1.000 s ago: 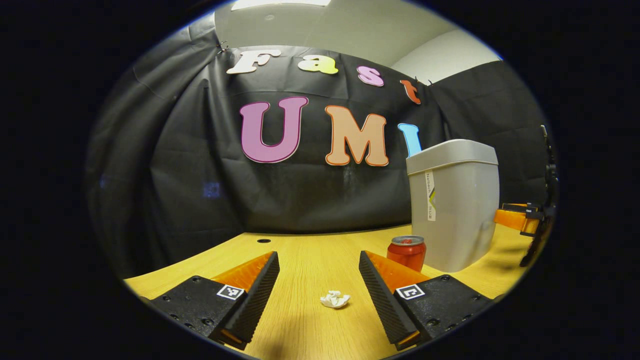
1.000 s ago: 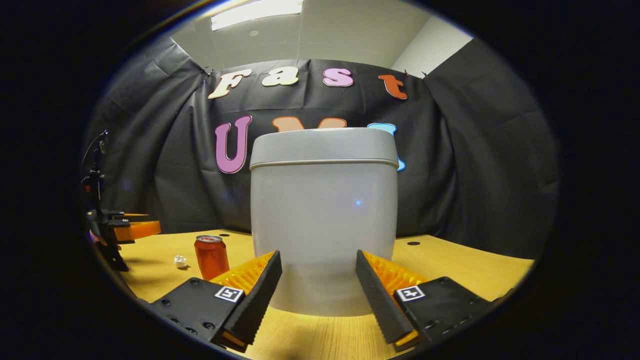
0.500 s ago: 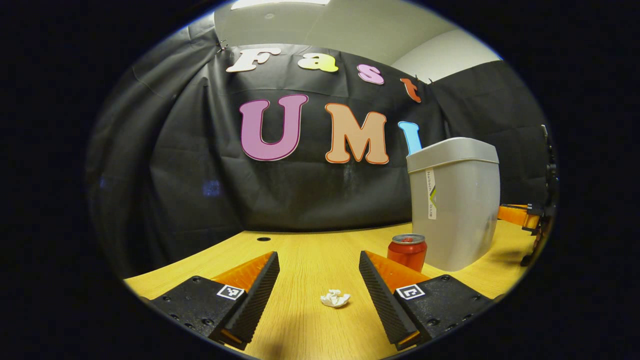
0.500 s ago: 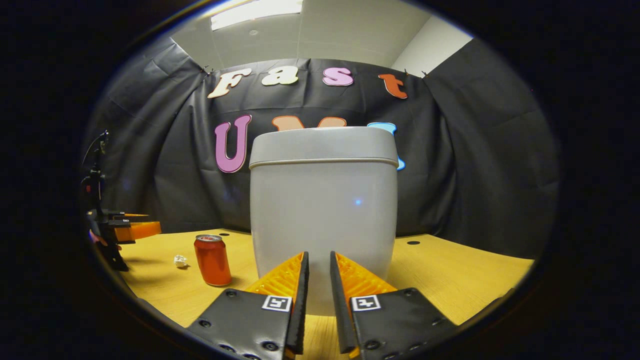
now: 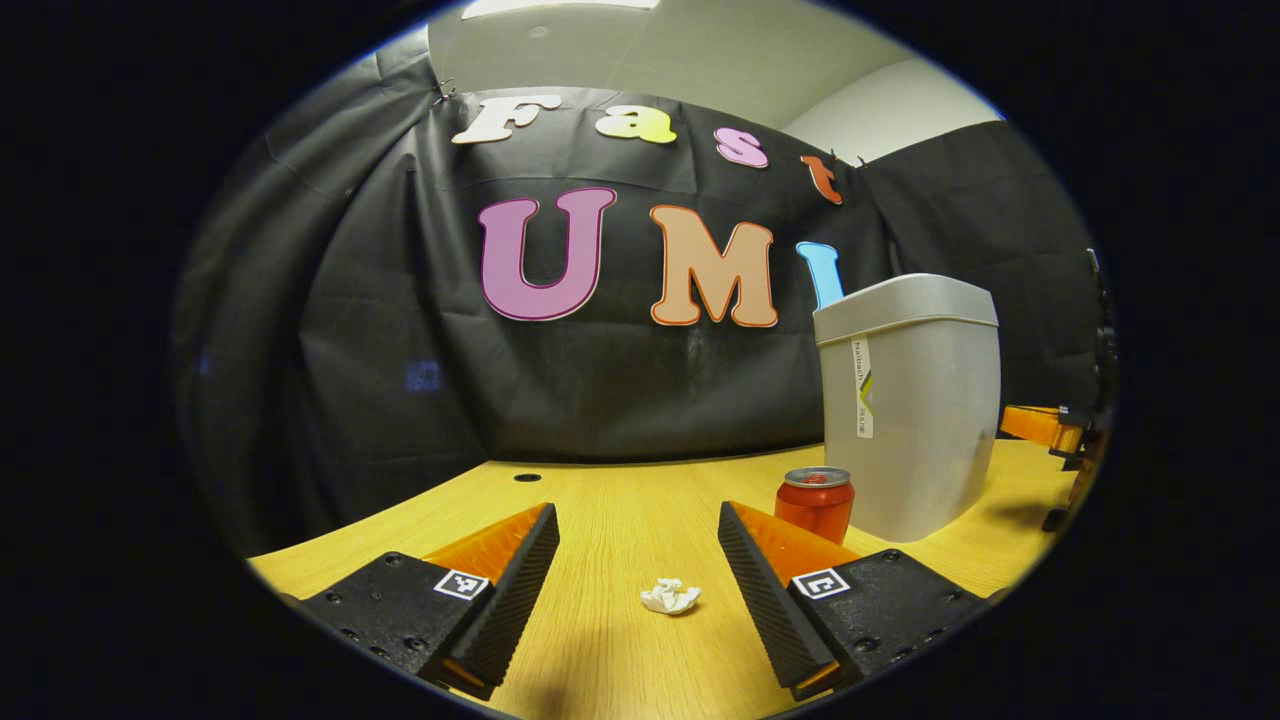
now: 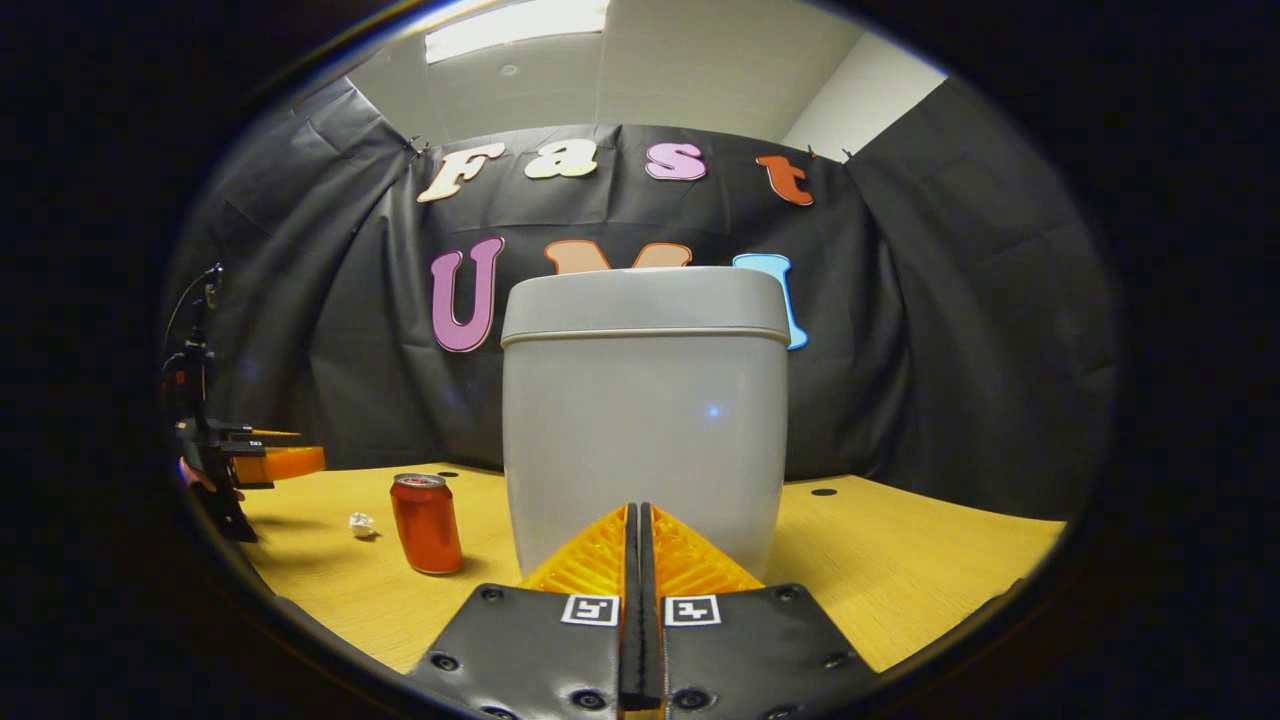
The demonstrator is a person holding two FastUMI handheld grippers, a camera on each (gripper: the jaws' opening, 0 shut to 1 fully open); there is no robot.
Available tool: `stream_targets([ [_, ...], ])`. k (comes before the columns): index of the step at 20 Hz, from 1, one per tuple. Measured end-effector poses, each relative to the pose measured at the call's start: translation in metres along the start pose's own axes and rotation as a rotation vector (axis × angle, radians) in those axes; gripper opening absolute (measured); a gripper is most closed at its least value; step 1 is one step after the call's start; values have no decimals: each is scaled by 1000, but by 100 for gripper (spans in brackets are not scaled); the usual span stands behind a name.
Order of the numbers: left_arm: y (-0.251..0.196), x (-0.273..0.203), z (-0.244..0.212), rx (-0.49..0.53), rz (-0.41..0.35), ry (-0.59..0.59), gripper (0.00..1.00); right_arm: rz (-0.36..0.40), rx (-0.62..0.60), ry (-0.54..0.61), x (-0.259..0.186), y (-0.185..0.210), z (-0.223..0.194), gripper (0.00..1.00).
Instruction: Press the lid of the desktop garbage bin to open it, pick up the crumpled paper on the desktop and throw it into the bin, then pick up the pop can on the desktop and drop it into the bin, and finally close the garbage bin lid.
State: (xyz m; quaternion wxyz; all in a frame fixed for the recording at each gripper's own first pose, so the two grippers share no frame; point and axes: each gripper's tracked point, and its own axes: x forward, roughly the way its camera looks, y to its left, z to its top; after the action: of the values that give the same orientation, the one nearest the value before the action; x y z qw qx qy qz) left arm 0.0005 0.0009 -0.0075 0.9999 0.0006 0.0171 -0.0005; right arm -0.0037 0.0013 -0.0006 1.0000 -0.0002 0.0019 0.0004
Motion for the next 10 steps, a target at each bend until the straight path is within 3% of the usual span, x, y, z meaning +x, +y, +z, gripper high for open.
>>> stream_targets([
  [10, 0, 0, 0, 1, 0, -3, 94, 26, 40, 5, -1, -1, 5, 2],
])
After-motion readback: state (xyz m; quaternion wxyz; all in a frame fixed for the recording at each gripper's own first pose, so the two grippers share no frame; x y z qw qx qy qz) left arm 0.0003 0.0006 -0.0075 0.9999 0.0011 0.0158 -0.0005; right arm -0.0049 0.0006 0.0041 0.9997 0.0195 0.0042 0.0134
